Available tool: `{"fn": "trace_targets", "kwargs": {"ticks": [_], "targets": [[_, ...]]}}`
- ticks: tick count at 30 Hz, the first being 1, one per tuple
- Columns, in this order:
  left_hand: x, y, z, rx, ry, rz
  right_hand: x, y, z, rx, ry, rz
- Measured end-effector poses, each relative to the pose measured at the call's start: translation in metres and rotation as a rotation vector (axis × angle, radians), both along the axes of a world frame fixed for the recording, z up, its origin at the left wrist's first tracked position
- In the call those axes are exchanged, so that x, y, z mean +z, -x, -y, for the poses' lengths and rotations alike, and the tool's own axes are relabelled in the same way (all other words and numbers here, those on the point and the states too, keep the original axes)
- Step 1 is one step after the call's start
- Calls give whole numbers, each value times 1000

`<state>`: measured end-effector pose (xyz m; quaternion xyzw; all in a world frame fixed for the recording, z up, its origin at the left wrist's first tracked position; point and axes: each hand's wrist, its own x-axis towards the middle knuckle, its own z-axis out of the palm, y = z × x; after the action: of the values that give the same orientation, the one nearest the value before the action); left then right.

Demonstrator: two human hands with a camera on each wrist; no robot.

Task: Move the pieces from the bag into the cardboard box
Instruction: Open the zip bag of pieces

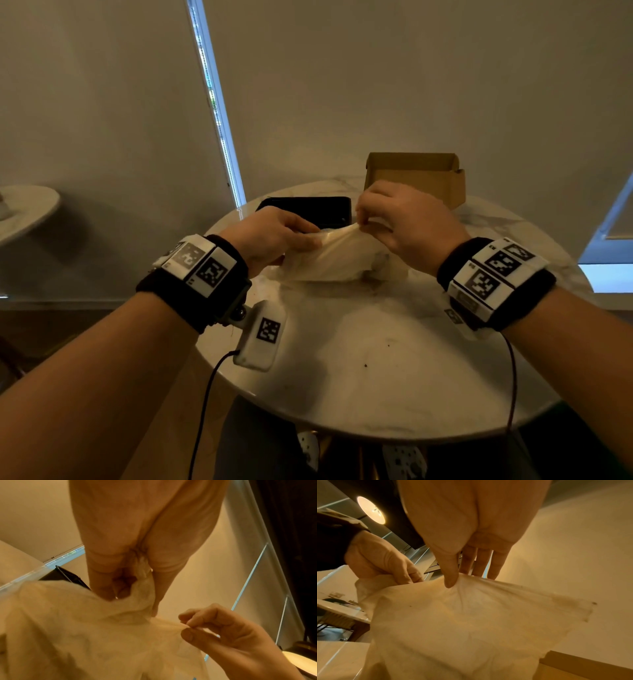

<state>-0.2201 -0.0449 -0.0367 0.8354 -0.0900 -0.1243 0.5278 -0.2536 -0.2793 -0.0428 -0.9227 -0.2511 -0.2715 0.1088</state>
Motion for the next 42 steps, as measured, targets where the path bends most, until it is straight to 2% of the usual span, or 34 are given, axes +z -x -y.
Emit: {"fn": "trace_targets", "kwargs": {"ticks": [4,8,12,15,18,19,21,23,25,28,30,31,32,33,35,36,38,39,40,42], "targets": [[-3,-3,3,65,60,19,-1,2,-4,18,43,98],[-1,-5,6,111,211,-116,-3,5,-3,69,96,166],[1,-2,-1,35,69,-156,-5,7,-1,88,133,193],[2,-1,-1,142,120,-132,-7,9,-5,126,145,223],[5,-5,3,316,188,0,-13,16,-11,192,219,214],[6,-6,3,364,244,41,-17,18,-12,205,241,171],[11,-8,1,411,434,77,-27,21,-14,197,237,-46],[11,-10,-1,447,619,31,-32,21,-13,105,163,-314],[9,-10,-1,476,649,-44,-29,20,-8,3,27,-430],[5,-3,2,420,600,-136,-22,10,-1,-100,-148,-352],[6,3,2,229,512,-180,-19,3,0,-179,-120,-331],[6,6,2,120,396,-169,-19,0,-2,-220,-85,-342],[4,5,2,36,193,-118,-18,-2,-5,-254,-56,-361],[2,3,2,-14,-91,-40,-17,-4,-9,-272,-35,-381],[-2,-2,5,-52,-620,158,-16,-5,-17,-298,20,-401],[-2,-1,8,-39,-733,223,-16,-5,-22,-320,63,-408],[-5,-8,13,7,-795,347,-19,-5,-32,-370,154,-425],[-7,-12,15,35,-771,390,-22,-4,-37,-397,183,-447],[-10,-18,16,74,-672,400,-24,-4,-42,-419,211,-473],[-19,-24,19,132,-266,281,-31,-7,-46,-449,253,-500]]}}
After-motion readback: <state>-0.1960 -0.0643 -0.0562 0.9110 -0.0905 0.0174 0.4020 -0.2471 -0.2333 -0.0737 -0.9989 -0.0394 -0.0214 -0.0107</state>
